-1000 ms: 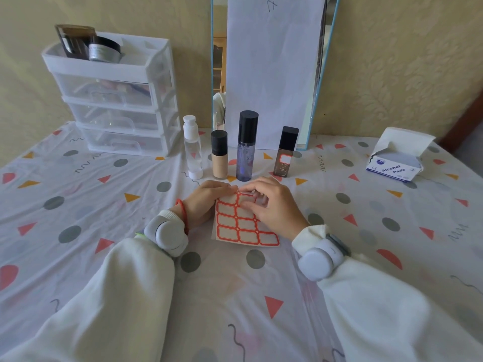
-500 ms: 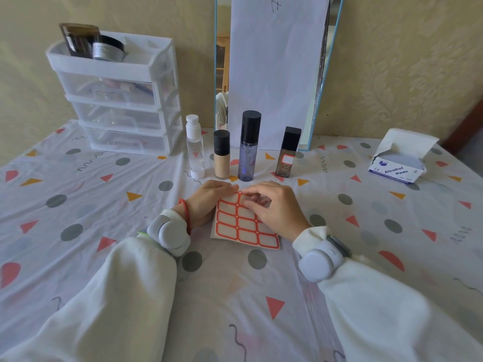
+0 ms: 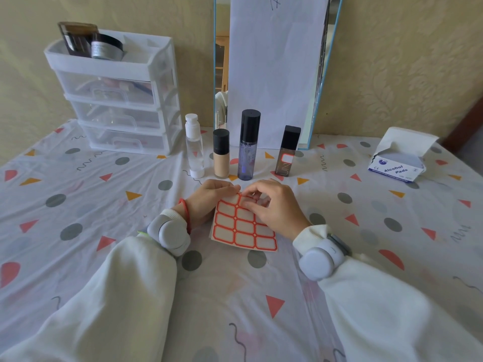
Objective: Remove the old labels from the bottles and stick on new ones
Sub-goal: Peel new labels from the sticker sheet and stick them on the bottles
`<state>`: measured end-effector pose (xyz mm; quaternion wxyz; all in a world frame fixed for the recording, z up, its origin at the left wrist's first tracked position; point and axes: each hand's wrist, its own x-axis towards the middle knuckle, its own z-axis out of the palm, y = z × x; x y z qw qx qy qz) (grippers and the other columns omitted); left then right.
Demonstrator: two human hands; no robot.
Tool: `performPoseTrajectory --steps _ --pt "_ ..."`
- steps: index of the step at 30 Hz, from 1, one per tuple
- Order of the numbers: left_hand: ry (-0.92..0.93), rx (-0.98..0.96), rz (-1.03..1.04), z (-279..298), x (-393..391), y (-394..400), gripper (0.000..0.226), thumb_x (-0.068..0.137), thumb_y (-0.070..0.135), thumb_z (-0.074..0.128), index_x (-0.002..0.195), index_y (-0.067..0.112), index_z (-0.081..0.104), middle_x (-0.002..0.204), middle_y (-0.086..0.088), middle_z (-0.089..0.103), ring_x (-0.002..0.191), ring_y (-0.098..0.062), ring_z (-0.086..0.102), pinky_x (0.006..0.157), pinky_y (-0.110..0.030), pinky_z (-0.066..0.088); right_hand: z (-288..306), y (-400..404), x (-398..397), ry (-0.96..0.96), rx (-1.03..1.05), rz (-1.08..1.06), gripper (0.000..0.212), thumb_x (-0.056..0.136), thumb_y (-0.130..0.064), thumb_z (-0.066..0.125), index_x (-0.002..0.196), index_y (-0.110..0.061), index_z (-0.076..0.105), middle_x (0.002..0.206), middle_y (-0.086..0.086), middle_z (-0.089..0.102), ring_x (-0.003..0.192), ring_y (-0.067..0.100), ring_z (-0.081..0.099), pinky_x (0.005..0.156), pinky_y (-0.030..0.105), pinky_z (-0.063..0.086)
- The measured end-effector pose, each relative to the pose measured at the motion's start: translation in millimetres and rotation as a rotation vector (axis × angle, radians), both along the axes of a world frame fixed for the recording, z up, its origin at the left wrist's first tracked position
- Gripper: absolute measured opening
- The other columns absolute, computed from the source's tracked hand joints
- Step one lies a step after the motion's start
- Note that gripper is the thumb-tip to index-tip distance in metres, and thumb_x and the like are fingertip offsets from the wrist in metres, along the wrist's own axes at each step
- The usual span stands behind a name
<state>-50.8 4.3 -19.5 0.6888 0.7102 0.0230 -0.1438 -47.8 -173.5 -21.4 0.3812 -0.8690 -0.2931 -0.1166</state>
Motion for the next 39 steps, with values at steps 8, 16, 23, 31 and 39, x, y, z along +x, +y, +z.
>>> performPoseTrajectory --steps 8,16,23,31,39 --pt "-0.052 0.022 -0.009 -0.7 -0.9 -0.3 0.026 0.096 0.022 0.053 0.082 0.003 0.065 0.077 -0.012 0.069 0.065 -0.020 0.068 0.064 -0.028 0.058 -2.9 -0.4 1.0 0.030 0.034 -0.033 0.023 0.082 -0.024 0.074 0.104 -0.015 0.071 0.093 -0.009 0.062 0.075 -0.004 0.056 0.066 0.000 0.043" --pt "-0.077 0.025 -0.022 -3.1 -0.9 0.2 0.028 0.094 0.023 0.057 0.084 -0.001 0.066 0.079 -0.014 0.069 0.068 -0.022 0.068 0.066 -0.029 0.058 -4.3 0.9 1.4 0.032 0.032 -0.052 0.020 0.082 -0.022 0.075 0.099 -0.014 0.071 0.089 -0.011 0.060 0.071 -0.004 0.055 0.066 -0.002 0.041" --pt "-0.075 0.054 -0.006 -2.6 -0.7 0.7 0.026 0.093 0.026 0.057 0.079 0.006 0.067 0.074 -0.008 0.072 0.066 -0.020 0.070 0.064 -0.029 0.056 -6.3 -0.3 2.3 -0.006 0.050 -0.038 0.015 0.081 -0.024 0.075 0.094 -0.016 0.072 0.089 -0.005 0.070 0.070 -0.003 0.058 0.065 0.005 0.047" --pt "-0.102 0.186 0.067 -0.4 -2.5 -1.0 0.024 0.094 0.030 0.057 0.081 0.014 0.069 0.075 -0.002 0.074 0.070 -0.018 0.072 0.066 -0.029 0.057 -5.2 -1.5 4.6 -0.018 0.045 0.028 0.007 0.086 -0.018 0.070 0.085 -0.014 0.064 0.105 -0.003 0.062 0.082 0.009 0.059 0.071 0.009 0.048" --pt "-0.133 0.280 0.109 0.2 -1.1 -3.2 0.021 0.094 0.029 0.058 0.079 0.018 0.068 0.070 0.004 0.072 0.064 -0.011 0.071 0.056 -0.020 0.054 -1.8 -4.9 6.2 0.132 0.135 0.002 0.010 0.092 -0.022 0.061 0.087 -0.023 0.053 0.105 -0.007 0.052 0.085 0.005 0.056 0.072 0.003 0.044"
